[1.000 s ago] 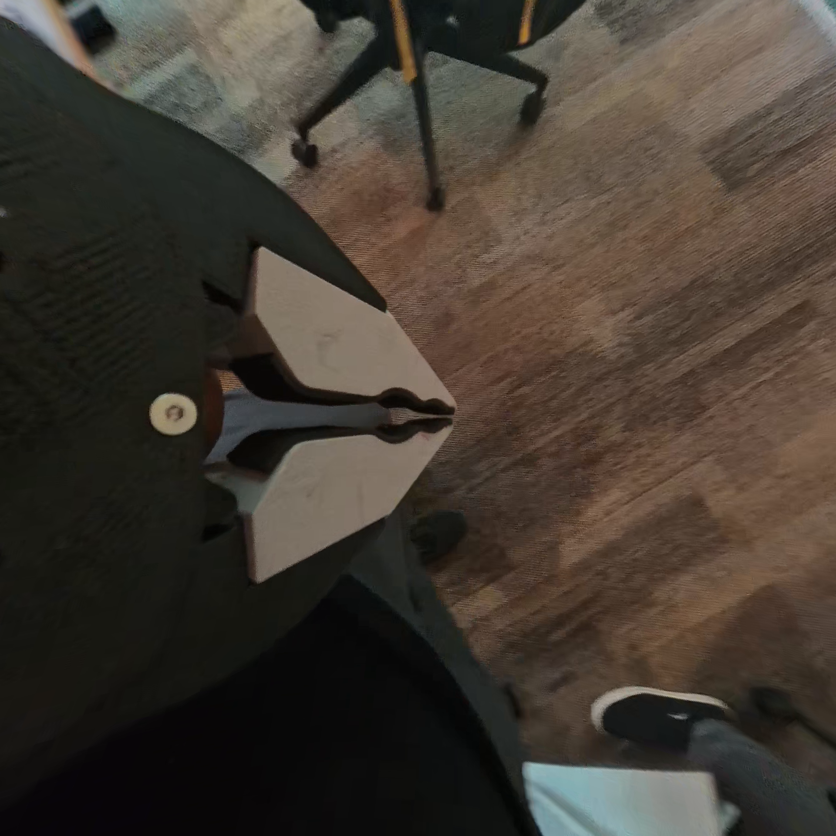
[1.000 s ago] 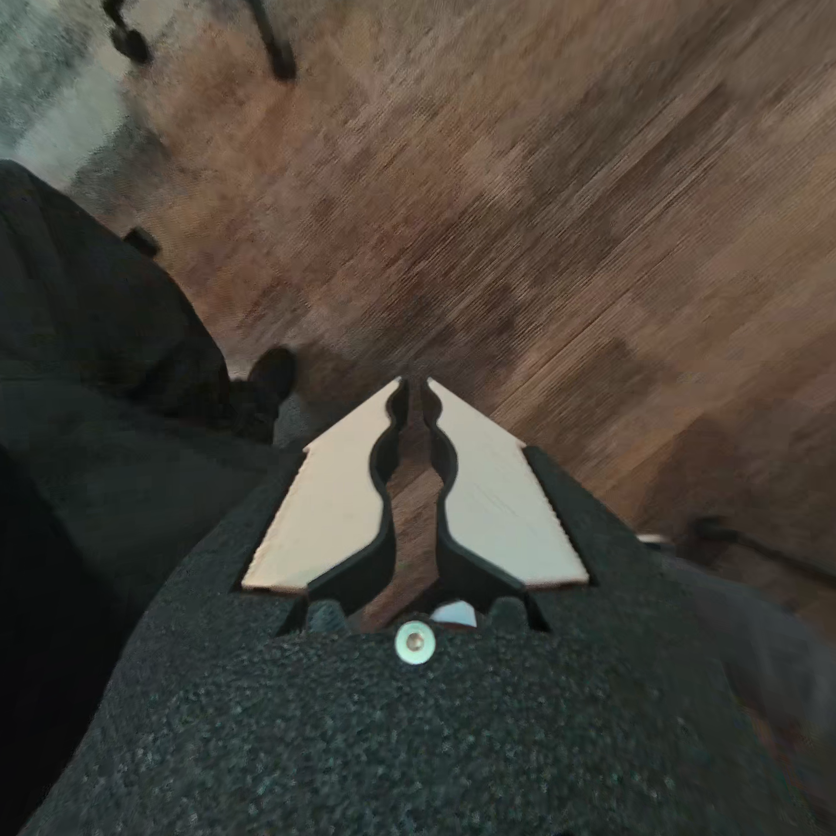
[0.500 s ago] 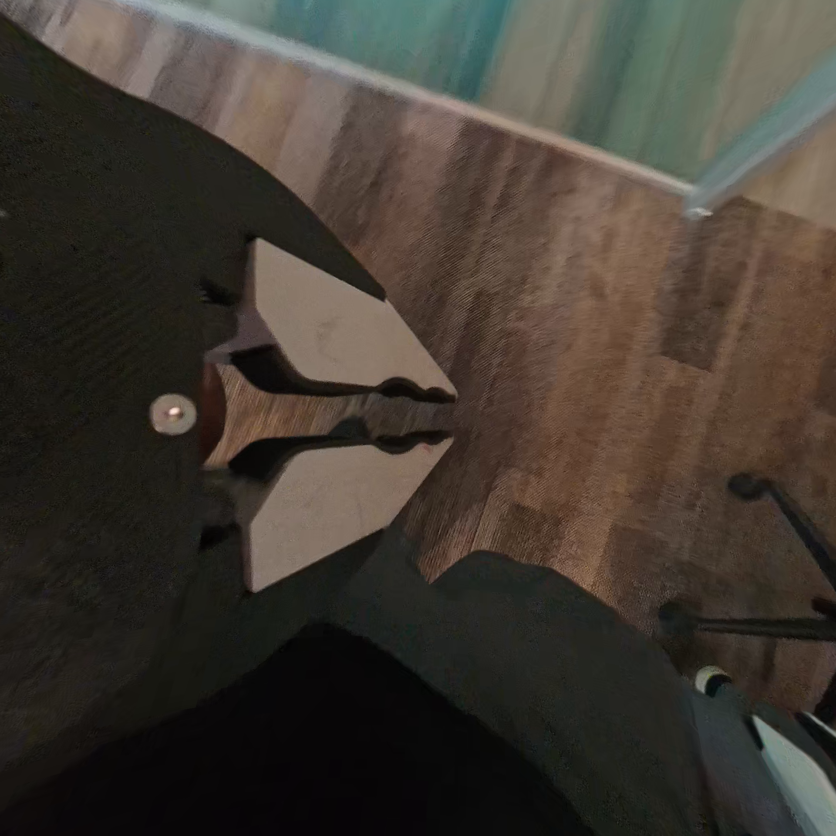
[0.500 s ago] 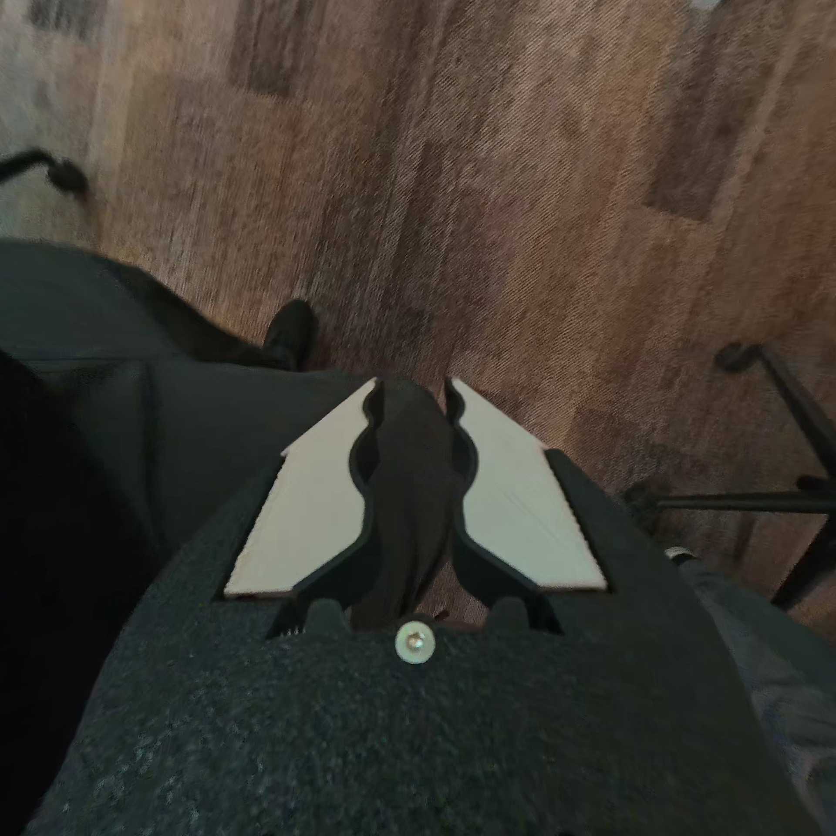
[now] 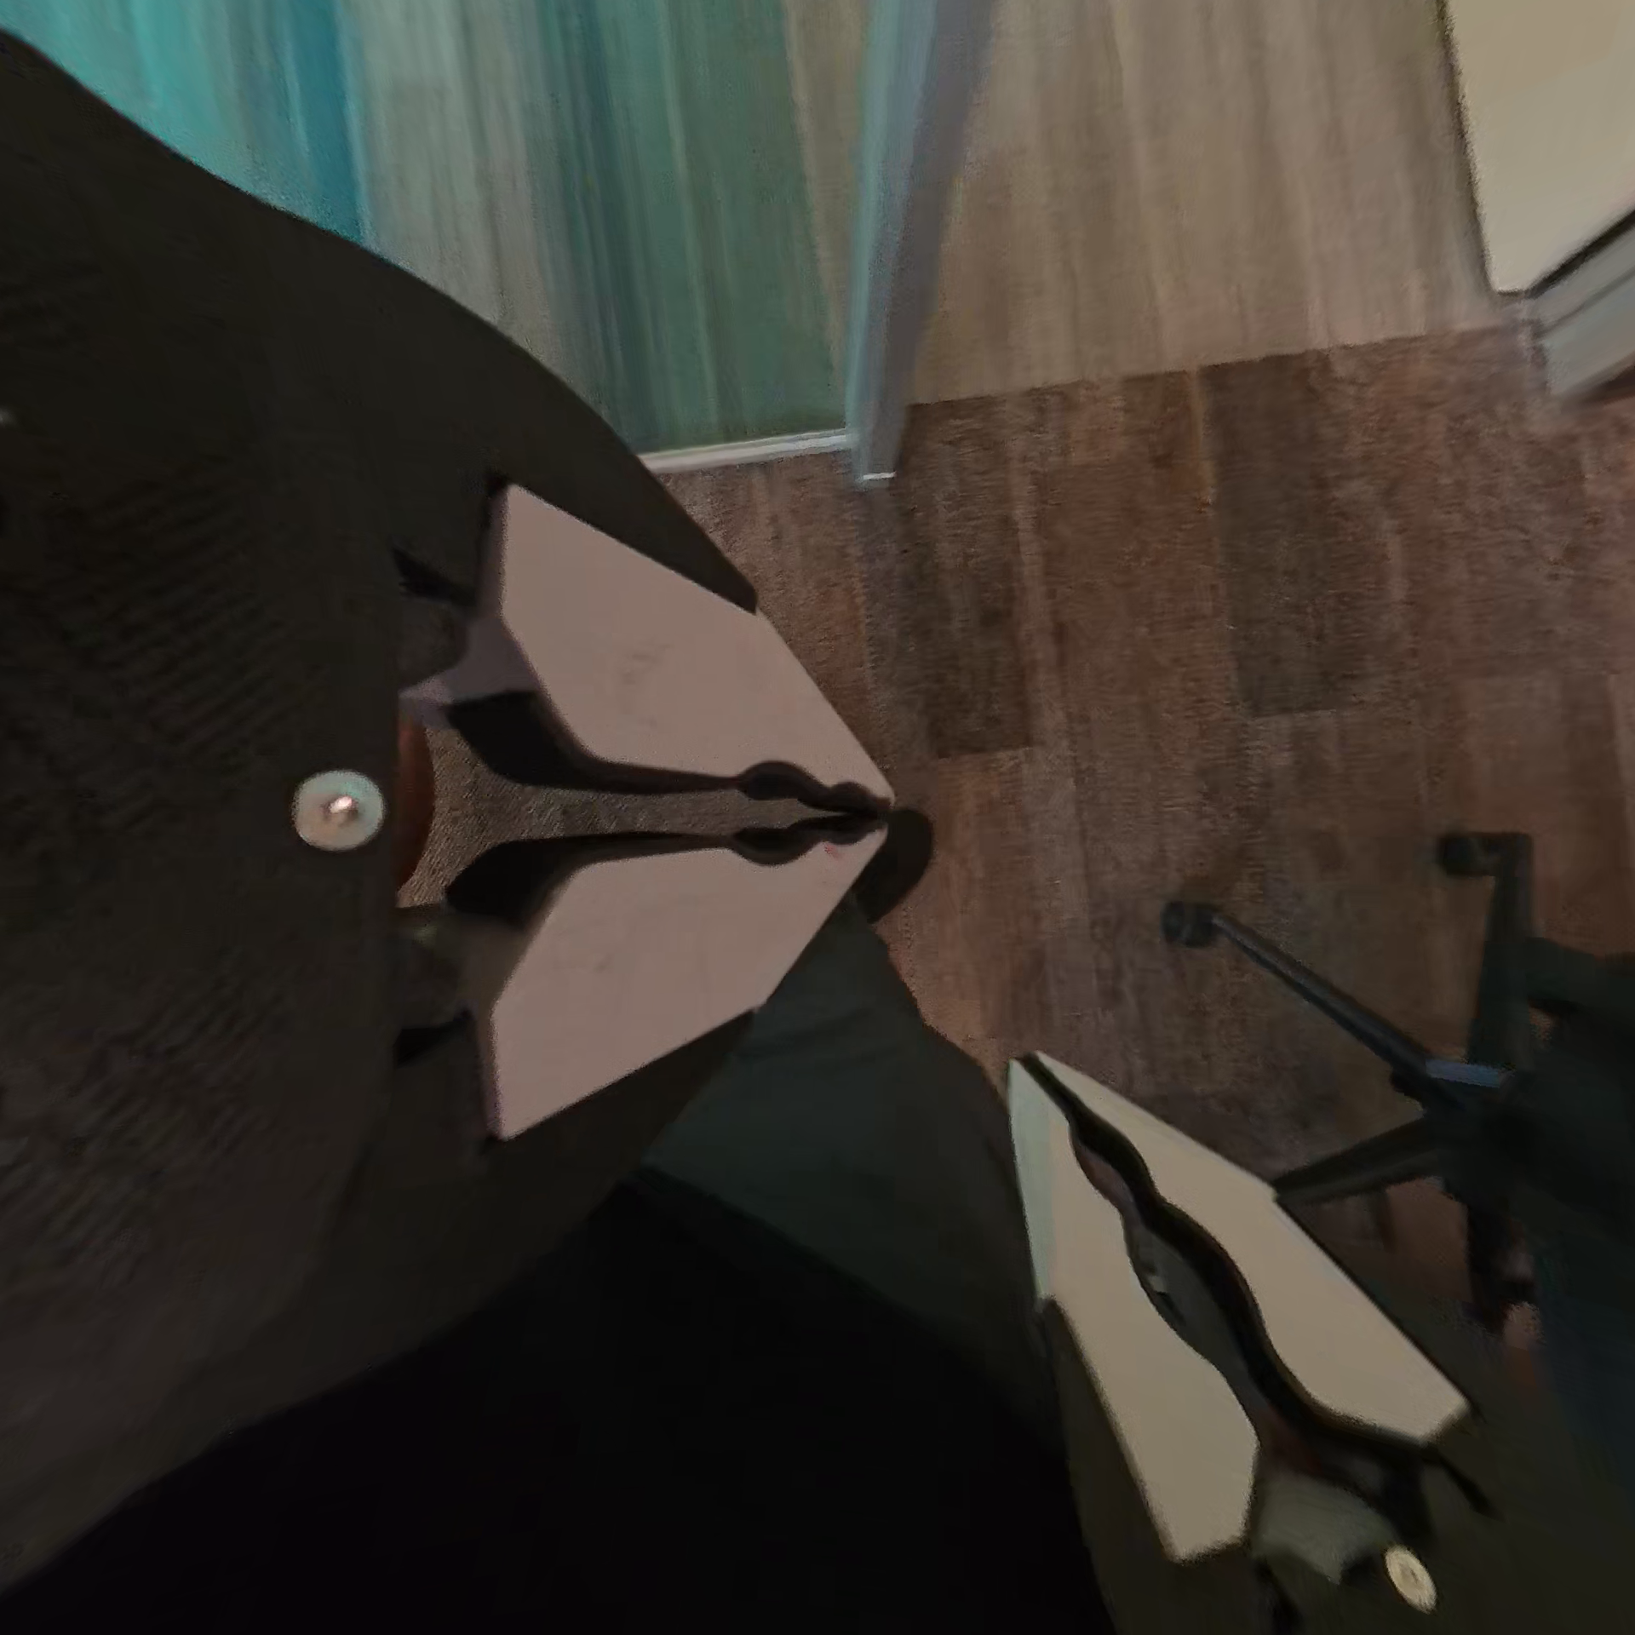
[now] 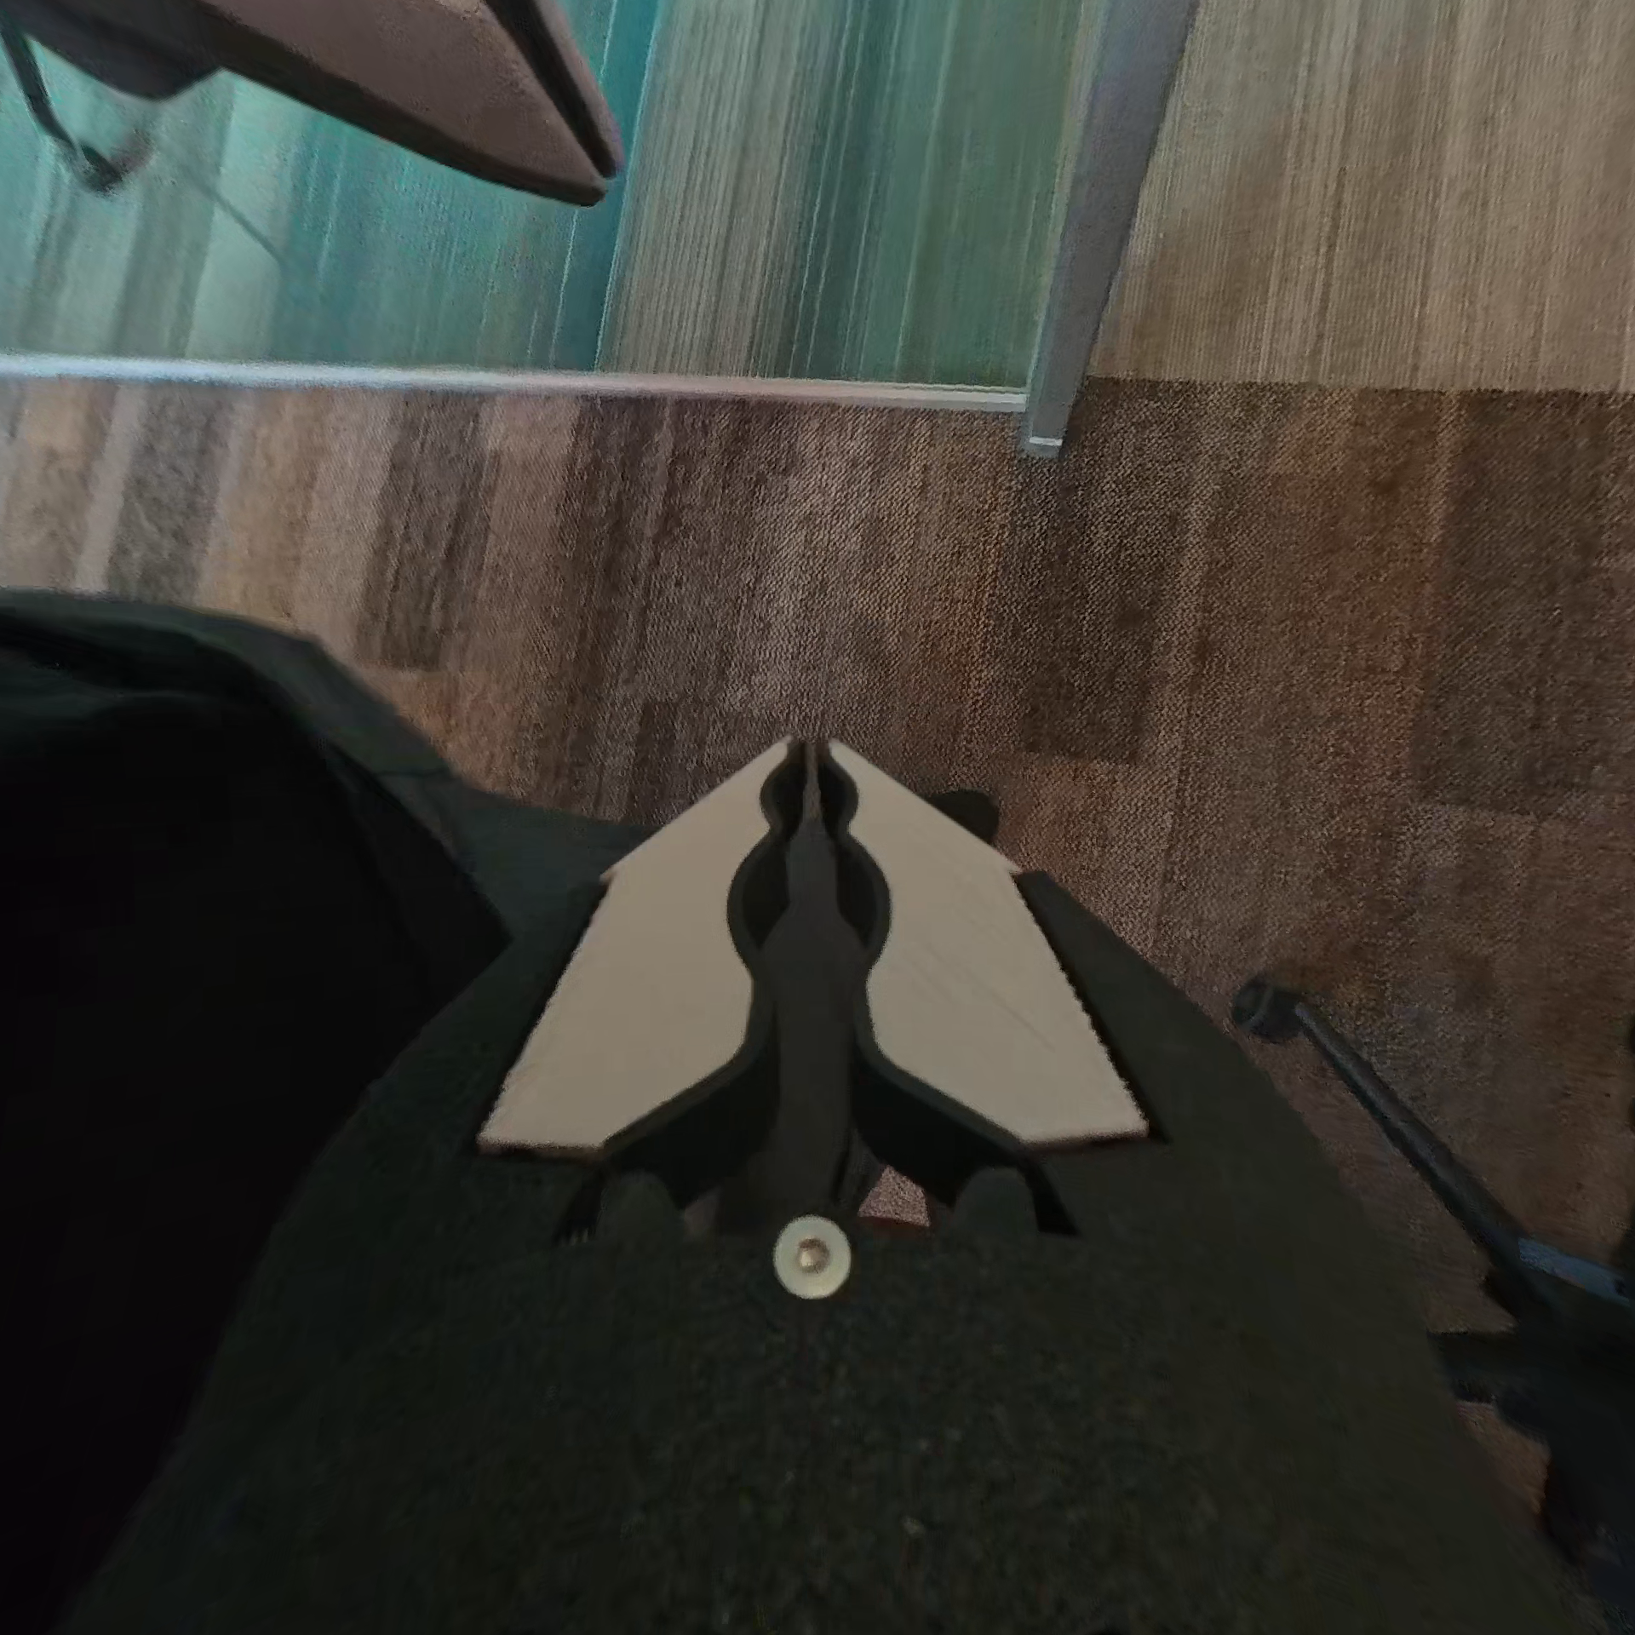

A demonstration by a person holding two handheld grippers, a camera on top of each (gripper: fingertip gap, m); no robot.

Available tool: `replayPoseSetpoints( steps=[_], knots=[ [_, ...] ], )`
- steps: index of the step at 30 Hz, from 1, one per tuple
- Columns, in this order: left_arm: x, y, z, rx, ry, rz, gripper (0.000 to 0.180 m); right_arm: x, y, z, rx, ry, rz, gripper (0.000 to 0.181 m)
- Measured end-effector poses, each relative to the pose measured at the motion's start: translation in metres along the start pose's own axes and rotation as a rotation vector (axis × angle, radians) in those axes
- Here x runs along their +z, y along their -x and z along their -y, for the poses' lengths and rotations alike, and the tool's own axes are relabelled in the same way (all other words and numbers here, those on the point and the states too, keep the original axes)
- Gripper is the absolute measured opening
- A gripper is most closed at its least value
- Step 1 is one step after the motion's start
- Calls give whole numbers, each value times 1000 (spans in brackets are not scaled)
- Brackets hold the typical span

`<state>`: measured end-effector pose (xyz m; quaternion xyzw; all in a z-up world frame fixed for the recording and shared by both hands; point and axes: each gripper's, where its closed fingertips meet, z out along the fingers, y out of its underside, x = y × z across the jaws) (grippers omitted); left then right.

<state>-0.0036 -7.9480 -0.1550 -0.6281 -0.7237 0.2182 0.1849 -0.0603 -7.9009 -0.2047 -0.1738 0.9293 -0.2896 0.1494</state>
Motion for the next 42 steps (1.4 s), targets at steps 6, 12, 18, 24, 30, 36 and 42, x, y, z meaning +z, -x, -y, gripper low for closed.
replayPoseSetpoints(
  steps=[6, 12, 18, 24, 30, 36, 42],
  knots=[
    [60, 139, 138, 50, -13, -37, 15, -7, -154, 85, 106, -27, -54, 22],
    [181, 238, 171, 58, 157, -196, 15, 11, -285, 136, 258, -67, -182, 22],
    [306, 367, 212, 156, 261, -309, 15, 52, -399, 178, 414, -13, -278, 22],
    [345, 565, 253, 207, 427, -286, 17, 79, -522, 308, 401, 5, -309, 23],
    [356, 749, 312, 17, 311, -172, 18, 149, -643, 455, 285, -34, -187, 26],
    [347, 860, 268, -364, 252, -134, 16, 252, -746, 588, -3, 18, 27, 24],
    [267, 929, 198, -661, 363, 42, 10, 348, -821, 760, -191, 74, 211, 28]
  ],
)
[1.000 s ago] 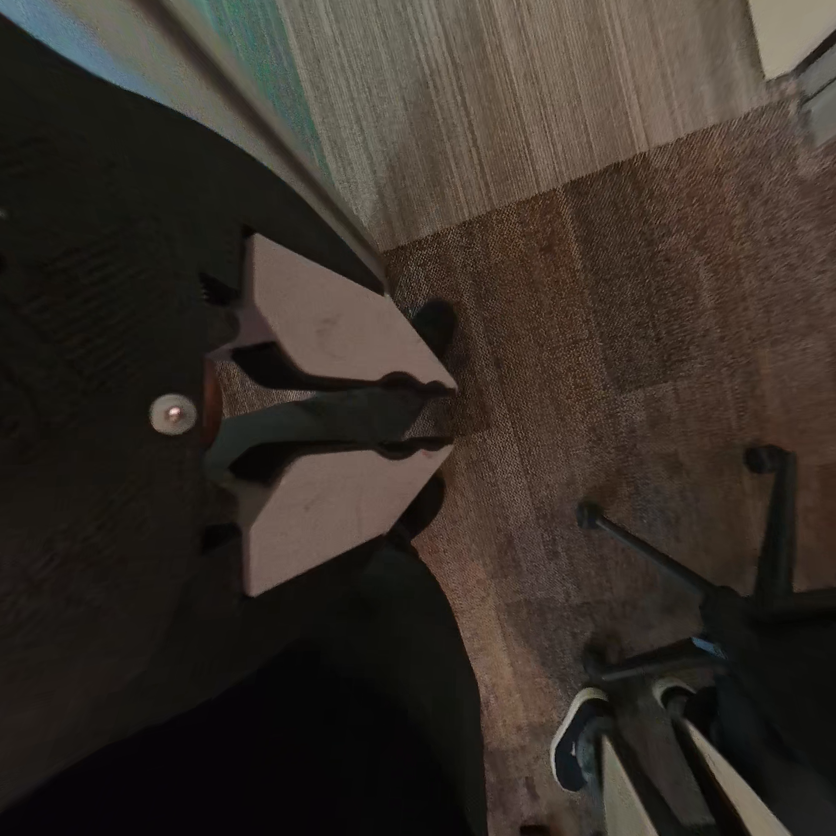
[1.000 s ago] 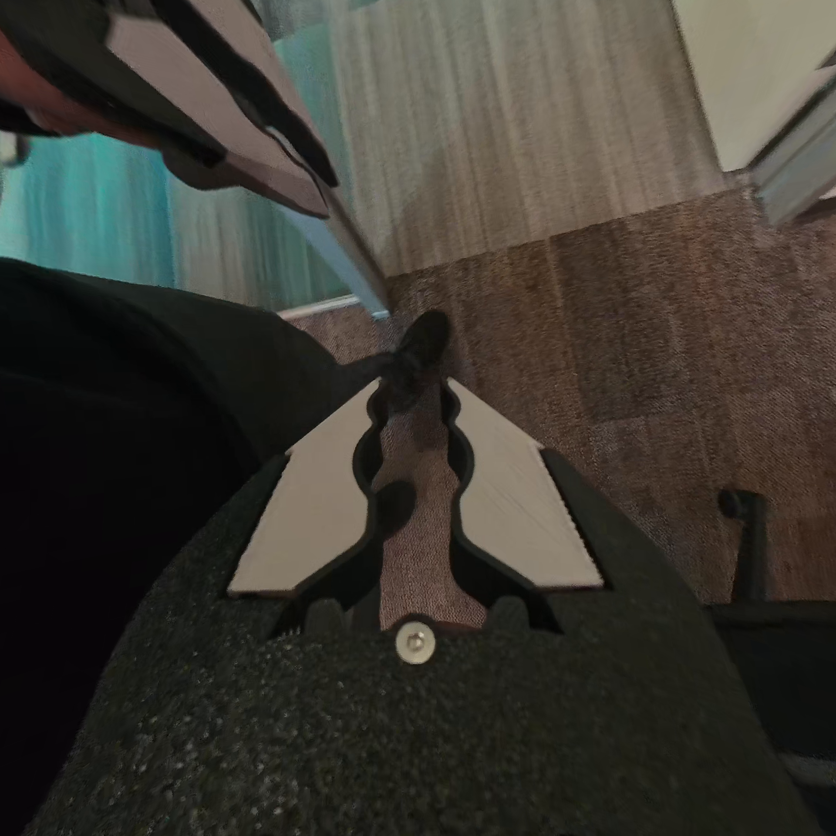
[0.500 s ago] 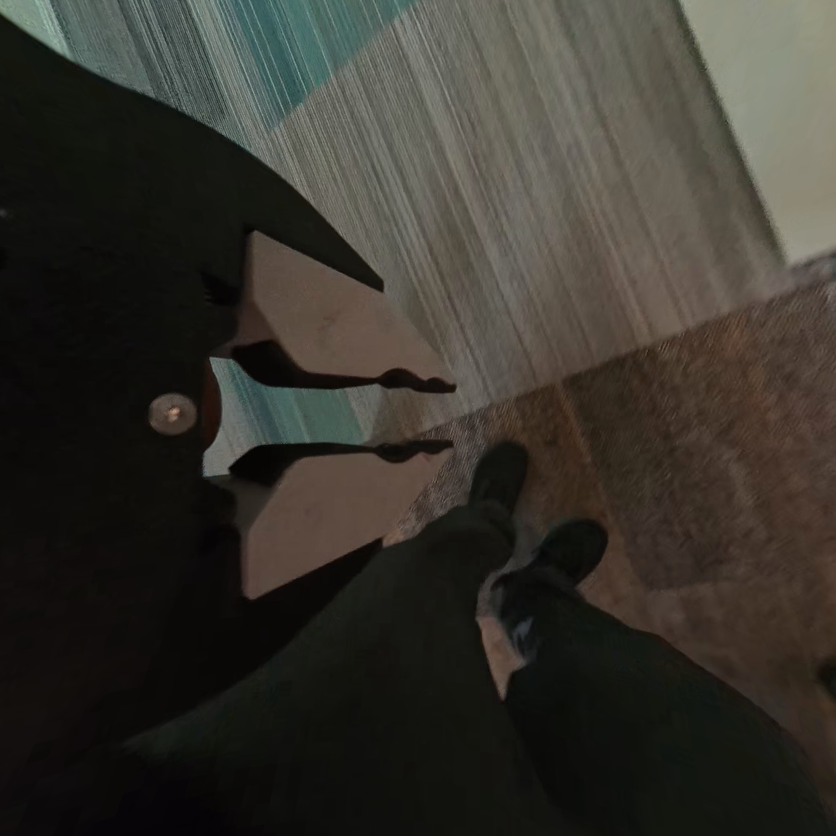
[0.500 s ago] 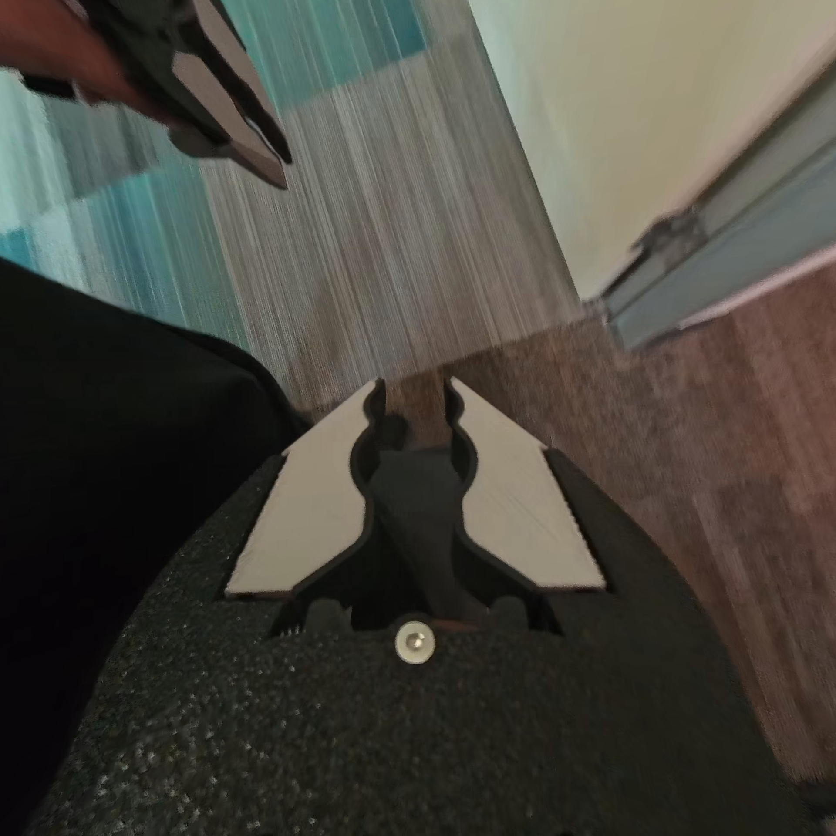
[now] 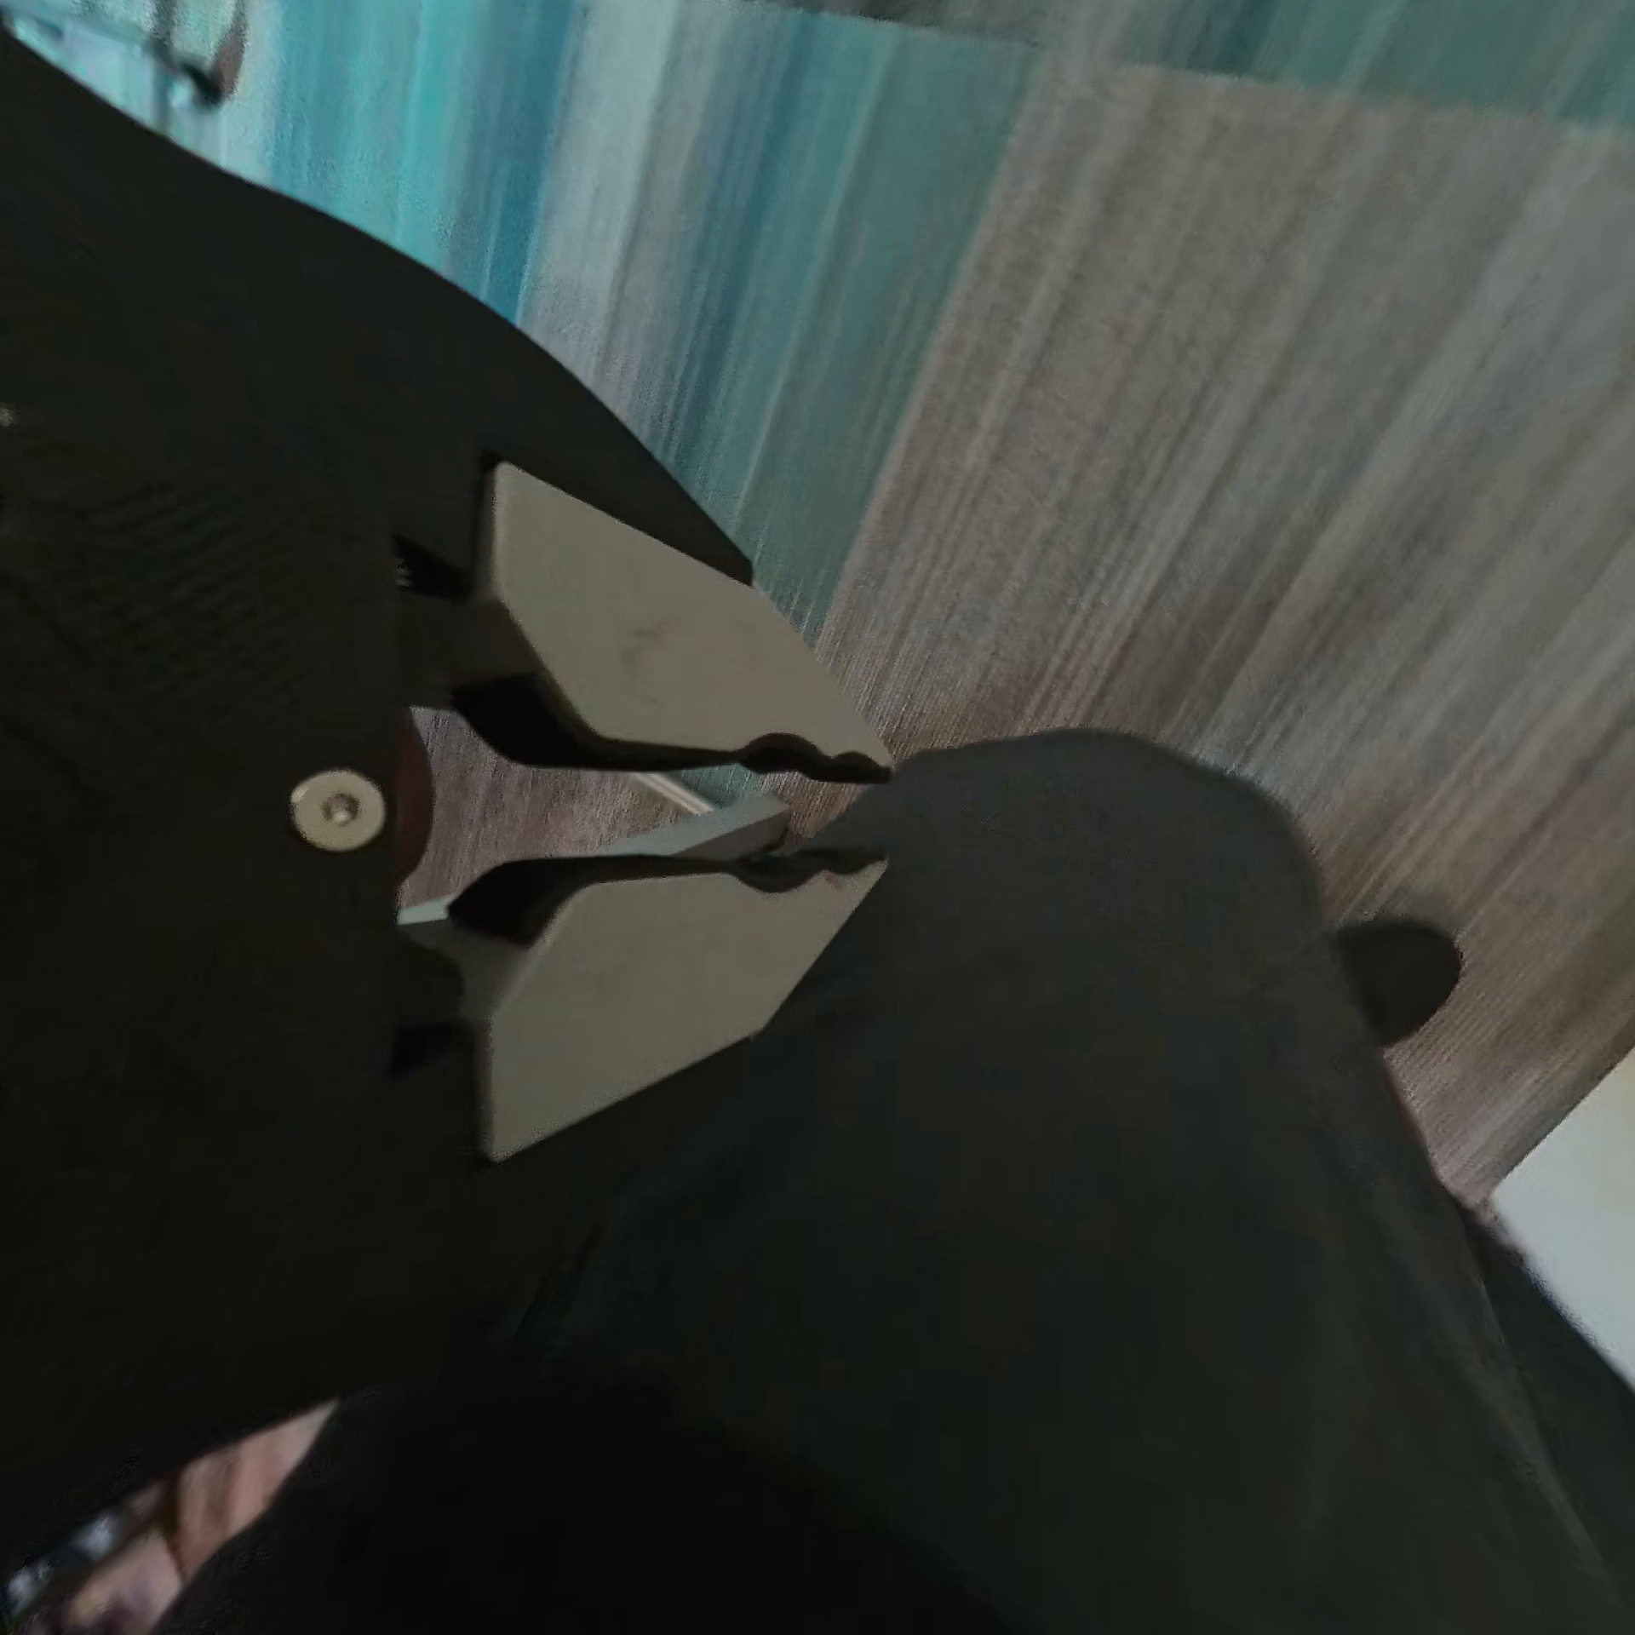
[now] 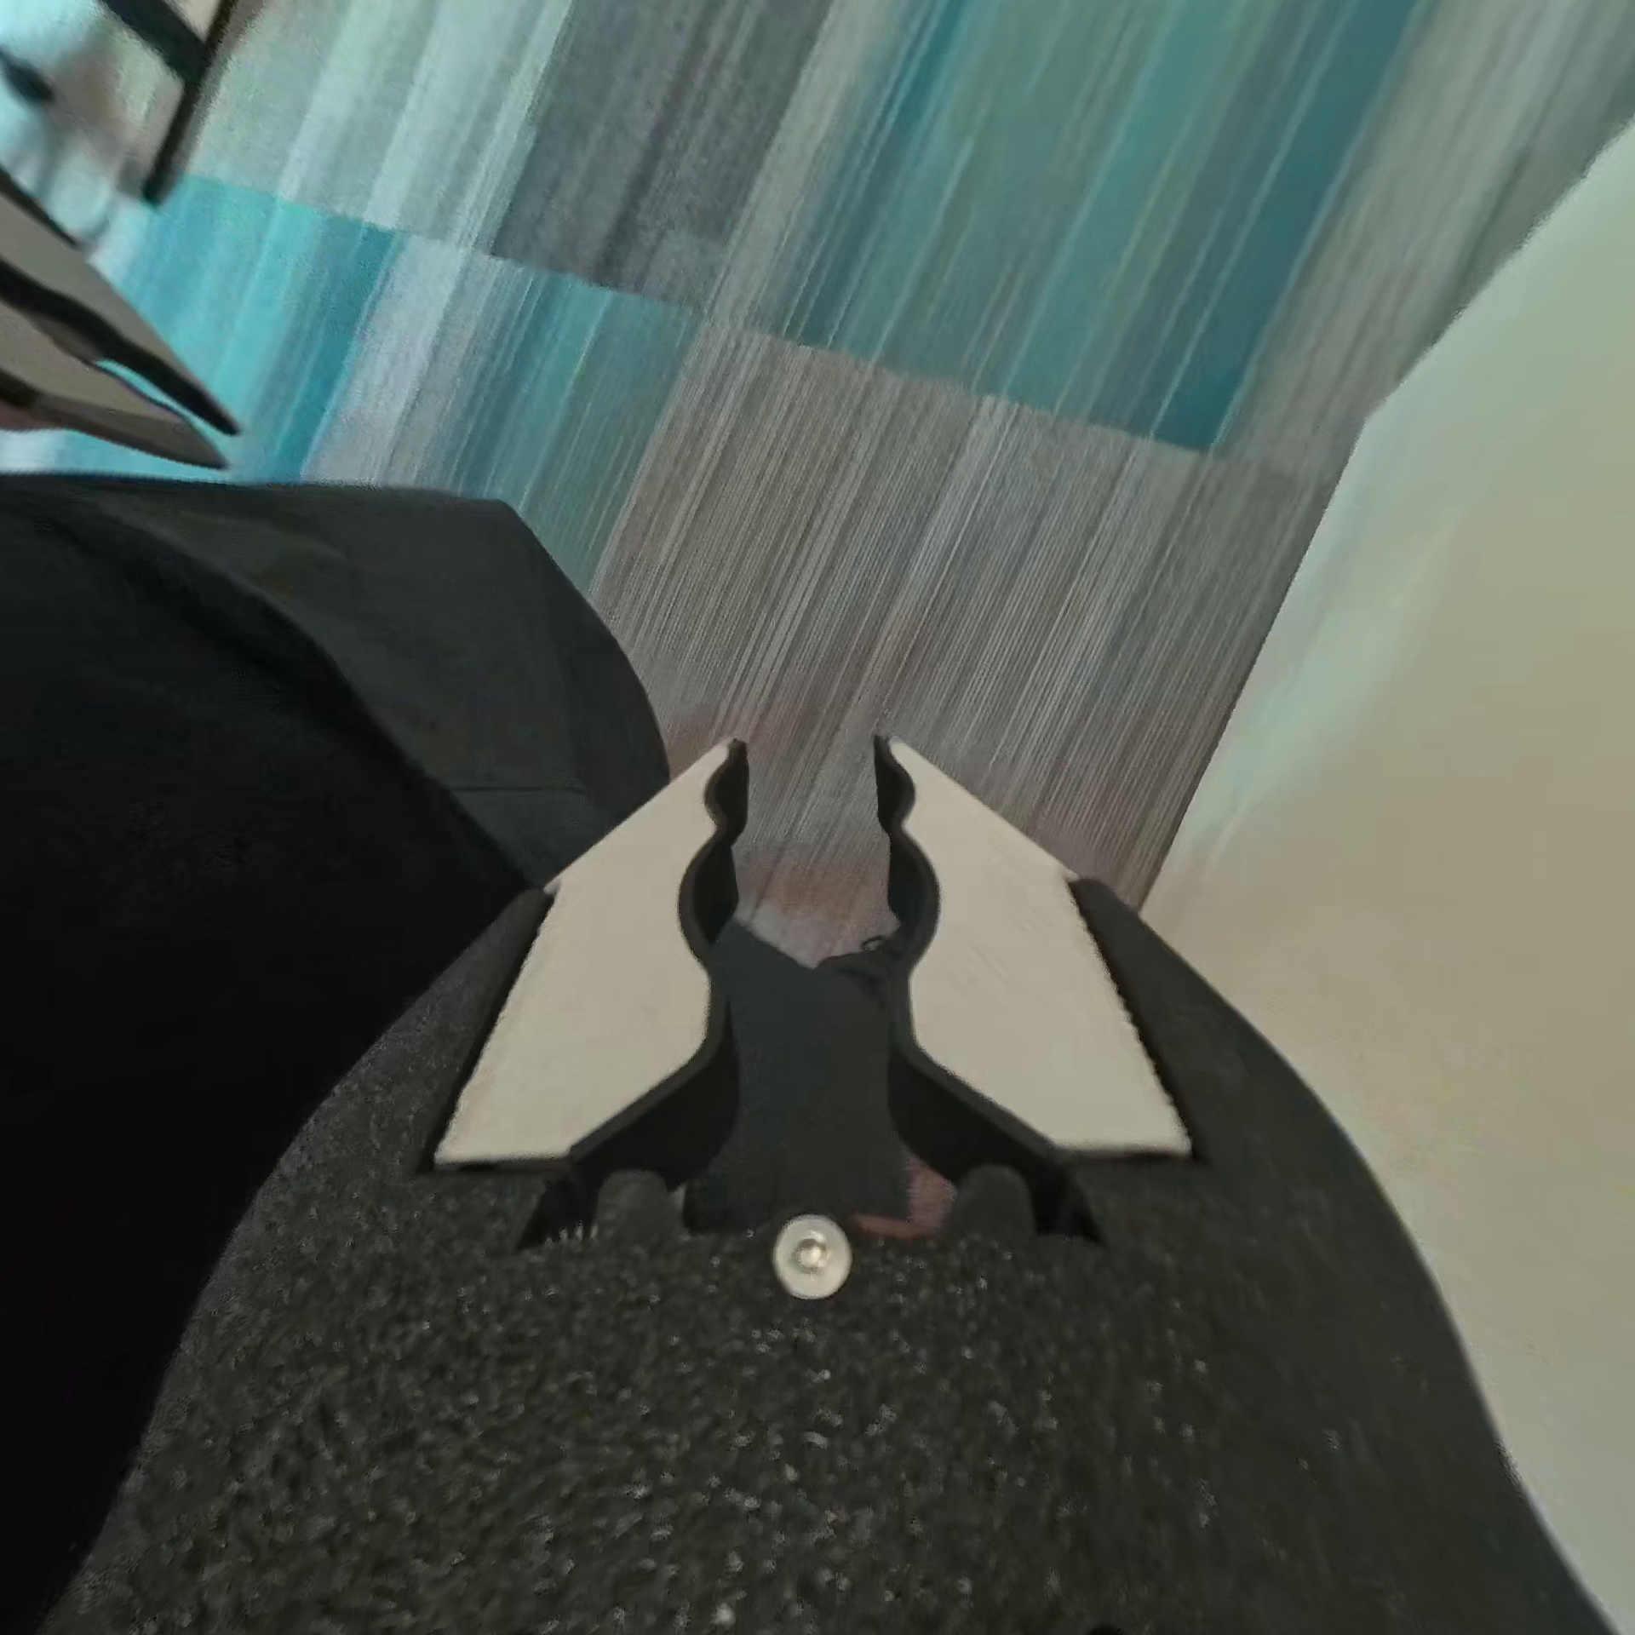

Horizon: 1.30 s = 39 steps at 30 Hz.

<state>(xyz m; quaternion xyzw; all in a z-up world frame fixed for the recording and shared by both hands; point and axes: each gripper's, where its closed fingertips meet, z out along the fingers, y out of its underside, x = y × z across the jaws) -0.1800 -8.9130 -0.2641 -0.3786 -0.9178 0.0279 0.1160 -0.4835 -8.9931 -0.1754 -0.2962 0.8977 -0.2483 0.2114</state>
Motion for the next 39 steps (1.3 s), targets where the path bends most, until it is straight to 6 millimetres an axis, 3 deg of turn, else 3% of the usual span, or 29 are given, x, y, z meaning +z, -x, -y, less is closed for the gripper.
replayPoseSetpoints(
  steps=[3, 5, 8, 11, 13, 16, 19, 23, 25, 28, 30, 32, 34, 37, 39],
  knots=[
    [-17, 38, 17, -203, -109, 29, 2, 31, -38, 90, -126, 17, 63, 28],
    [-8, 64, 32, -334, -176, 35, 4, 66, -56, 141, -231, 46, 104, 28],
    [17, 105, 54, -512, -275, 42, 25, 126, -86, 200, -375, 138, 118, 28],
    [32, 160, 77, -659, -375, 17, 35, 180, -108, 249, -351, 220, 127, 28],
    [29, 215, 87, -707, -428, 30, 31, 211, -124, 275, -254, 275, 111, 28],
    [16, 308, 90, -687, -336, -17, 30, 240, -157, 302, -122, 371, 12, 27],
    [-23, 436, 117, -537, -338, 44, 27, 268, -187, 330, -52, 420, -59, 25],
    [-90, 599, 183, -420, -416, 95, 26, 310, -215, 380, 23, 452, -106, 24],
    [-126, 670, 224, -407, -501, 147, 26, 341, -220, 407, 29, 480, -98, 24],
    [-167, 751, 281, -430, -650, 189, 26, 401, -231, 452, -48, 534, -68, 24],
    [-176, 799, 305, -429, -683, 208, 26, 449, -237, 497, -97, 538, -35, 24],
    [-167, 844, 310, -415, -629, 210, 26, 502, -244, 549, -131, 525, 4, 24],
    [-150, 889, 291, -427, -515, 215, 26, 556, -252, 605, -161, 513, 44, 24],
    [-135, 935, 233, -564, -324, 176, 26, 629, -266, 704, -177, 516, 95, 24],
    [-139, 950, 195, -688, -224, 141, 24, 668, -272, 794, -217, 459, 116, 24]
  ],
)
